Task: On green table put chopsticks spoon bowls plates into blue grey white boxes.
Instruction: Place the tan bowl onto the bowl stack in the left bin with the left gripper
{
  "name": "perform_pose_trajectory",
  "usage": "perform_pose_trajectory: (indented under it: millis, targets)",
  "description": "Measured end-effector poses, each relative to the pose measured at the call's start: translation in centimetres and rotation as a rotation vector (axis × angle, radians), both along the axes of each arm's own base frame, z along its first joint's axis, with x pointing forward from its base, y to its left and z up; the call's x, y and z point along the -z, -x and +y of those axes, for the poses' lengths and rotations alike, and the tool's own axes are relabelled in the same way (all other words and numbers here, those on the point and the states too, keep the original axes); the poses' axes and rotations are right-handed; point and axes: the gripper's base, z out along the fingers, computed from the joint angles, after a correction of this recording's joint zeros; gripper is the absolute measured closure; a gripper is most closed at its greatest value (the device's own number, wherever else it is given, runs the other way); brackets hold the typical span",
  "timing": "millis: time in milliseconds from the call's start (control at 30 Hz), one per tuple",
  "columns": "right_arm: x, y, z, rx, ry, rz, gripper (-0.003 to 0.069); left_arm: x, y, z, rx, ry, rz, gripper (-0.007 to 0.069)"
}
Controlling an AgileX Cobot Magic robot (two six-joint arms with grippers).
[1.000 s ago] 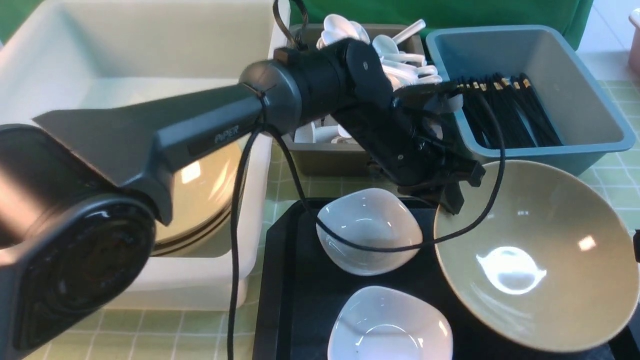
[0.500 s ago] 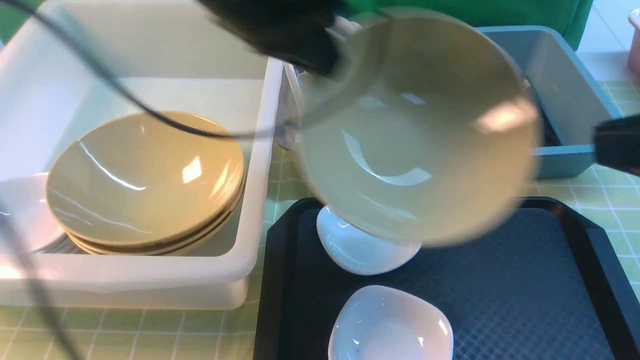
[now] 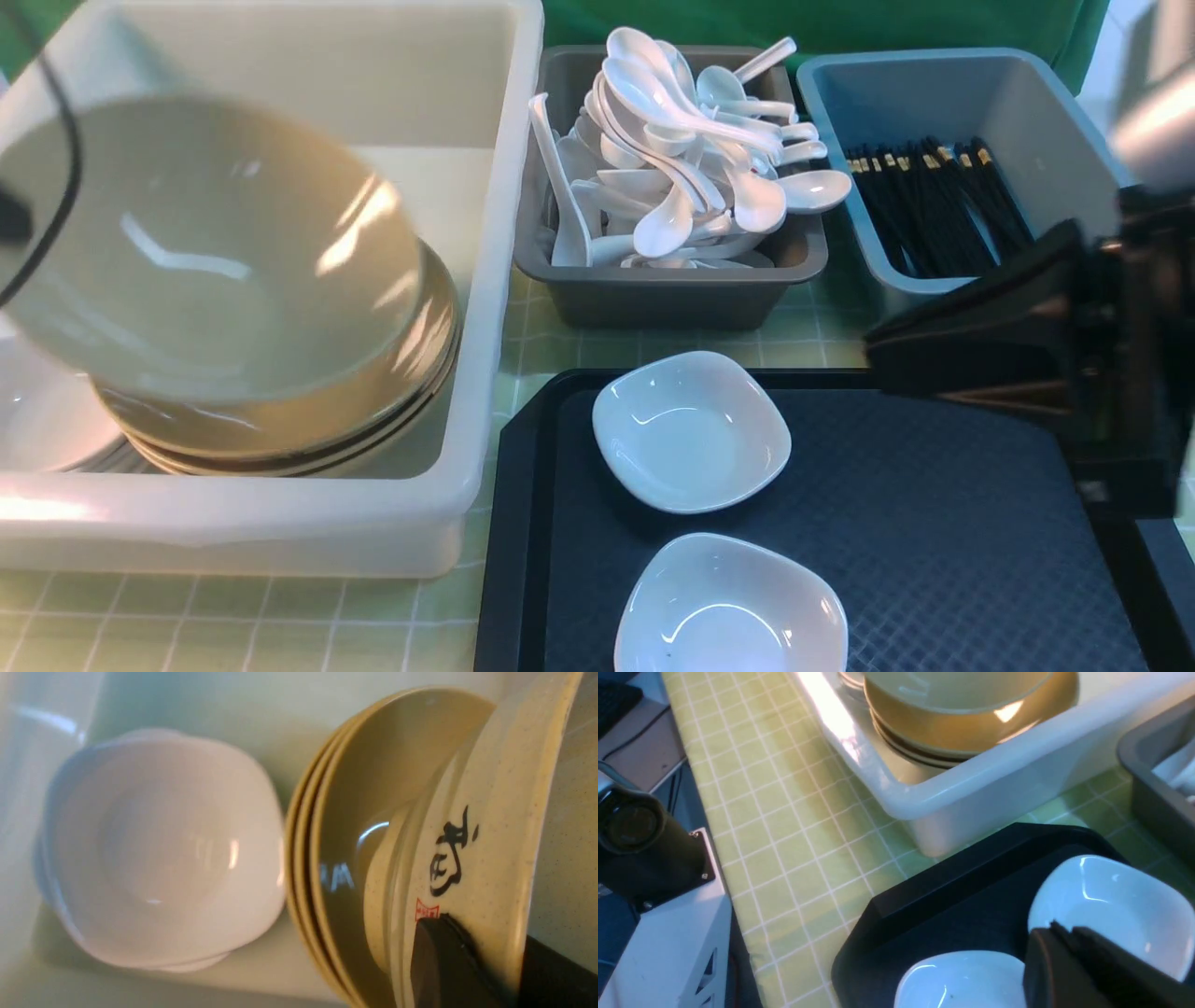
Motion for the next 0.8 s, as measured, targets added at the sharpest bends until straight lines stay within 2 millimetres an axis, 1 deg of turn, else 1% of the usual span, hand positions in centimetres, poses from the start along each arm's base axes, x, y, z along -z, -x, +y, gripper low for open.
perform_pose_trajectory:
  millis: [33, 67, 200, 367, 500, 633, 733, 800]
  targets:
    - [0.0, 0.0, 0.0, -0.001, 0.001, 0.001, 0.0612, 0.0, 0.0, 0.0, 0.000, -0.001, -0.001, 0.0607]
    - [0.4, -0.3, 0.4, -0.011, 0.004, 0.012, 0.0612, 0.7, 0.1, 0.1, -0.002, 0.003, 0.017, 0.0607]
    - [0.7, -0.6, 0.8, -0.020, 0.009, 0.021, 0.0612, 1.0, -0.1, 0.1, -0.010, 0.020, 0.010, 0.0607]
    - [0.7, -0.8, 0.9, -0.014, 0.008, 0.017, 0.0612, 1.6, -1.0, -0.1, -0.006, -0.018, 0.004, 0.0606]
    - [0.7, -0.8, 0.9, -0.012, 0.006, 0.015, 0.0612, 2.5, -2.0, -1.0, 0.029, -0.046, 0.028, 0.0606]
    - [0.7, -0.8, 0.9, -0.012, 0.006, 0.015, 0.0612, 3.1, -2.5, -1.2, 0.003, -0.040, 0.056, 0.0604]
    - [0.7, -0.8, 0.9, -0.012, 0.006, 0.015, 0.0612, 3.4, -2.5, -1.0, -0.039, -0.051, 0.084, 0.0582]
    - [0.7, -0.8, 0.9, -0.012, 0.005, 0.016, 0.0612, 3.3, -2.5, -0.9, -0.060, -0.052, 0.089, 0.0549]
